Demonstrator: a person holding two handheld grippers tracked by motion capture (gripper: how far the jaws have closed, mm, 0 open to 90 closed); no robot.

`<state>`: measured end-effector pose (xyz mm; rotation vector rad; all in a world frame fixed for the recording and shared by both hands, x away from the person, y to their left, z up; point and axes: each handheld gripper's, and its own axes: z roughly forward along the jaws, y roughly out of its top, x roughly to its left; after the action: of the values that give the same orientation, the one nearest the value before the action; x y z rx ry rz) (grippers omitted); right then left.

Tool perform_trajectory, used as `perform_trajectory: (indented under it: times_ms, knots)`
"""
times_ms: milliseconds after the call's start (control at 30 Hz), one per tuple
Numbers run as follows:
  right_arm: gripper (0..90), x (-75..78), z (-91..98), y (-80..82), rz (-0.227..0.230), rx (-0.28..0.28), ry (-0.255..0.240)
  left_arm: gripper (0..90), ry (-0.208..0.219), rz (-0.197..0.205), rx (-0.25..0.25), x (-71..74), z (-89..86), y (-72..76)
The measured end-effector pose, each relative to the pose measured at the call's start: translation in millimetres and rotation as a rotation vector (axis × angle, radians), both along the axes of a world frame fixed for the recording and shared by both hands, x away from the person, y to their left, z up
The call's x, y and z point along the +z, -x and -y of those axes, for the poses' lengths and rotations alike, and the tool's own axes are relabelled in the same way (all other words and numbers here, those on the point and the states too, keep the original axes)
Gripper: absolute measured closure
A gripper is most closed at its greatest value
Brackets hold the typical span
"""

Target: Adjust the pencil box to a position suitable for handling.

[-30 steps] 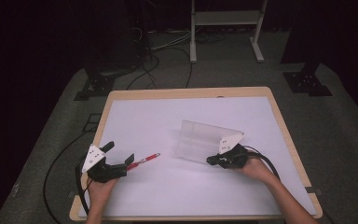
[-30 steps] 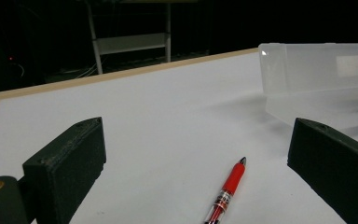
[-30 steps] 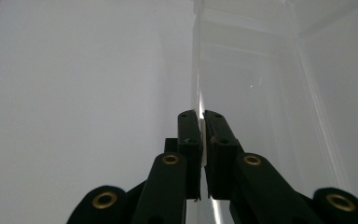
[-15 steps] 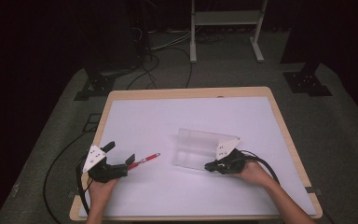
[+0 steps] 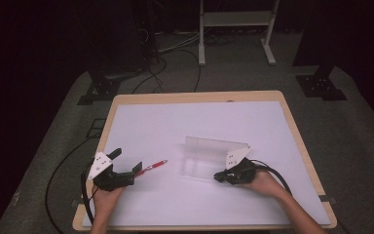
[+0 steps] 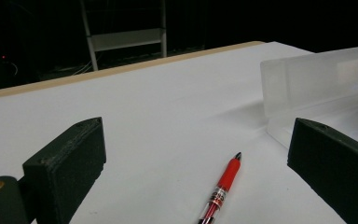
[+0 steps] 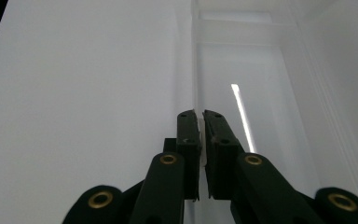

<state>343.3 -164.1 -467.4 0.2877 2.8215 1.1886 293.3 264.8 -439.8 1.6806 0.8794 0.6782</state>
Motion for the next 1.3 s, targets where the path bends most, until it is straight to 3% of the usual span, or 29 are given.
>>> perform_trajectory:
  times_ms: [233, 367, 567, 967, 1300]
  knots:
    - [75.6, 0.0, 2.7, 0.1, -0.023, -0.015, -0.01, 3.6, -0.006, -0.004, -0.012, -0.8, 2.5, -0.5]
    - [63.4, 4.6, 6.1, 1.5, -0.031, -0.036, -0.043, 3.6, -0.012, -0.003, -0.017, -1.0, 3.0, -0.7]
    - [52.8, 12.1, 13.1, 3.4, -0.03, -0.066, -0.07, 3.6, -0.011, 0.003, -0.024, -0.9, 3.0, -0.4]
    - [39.4, 18.5, 33.9, 3.3, -0.026, -0.14, -0.104, 3.6, -0.014, -0.005, -0.034, -2.8, 1.8, -2.2]
    - [37.3, 18.5, 67.8, 12.3, -0.022, -0.213, -0.14, 3.6, -0.05, -0.019, -0.052, -4.7, 5.4, -3.4]
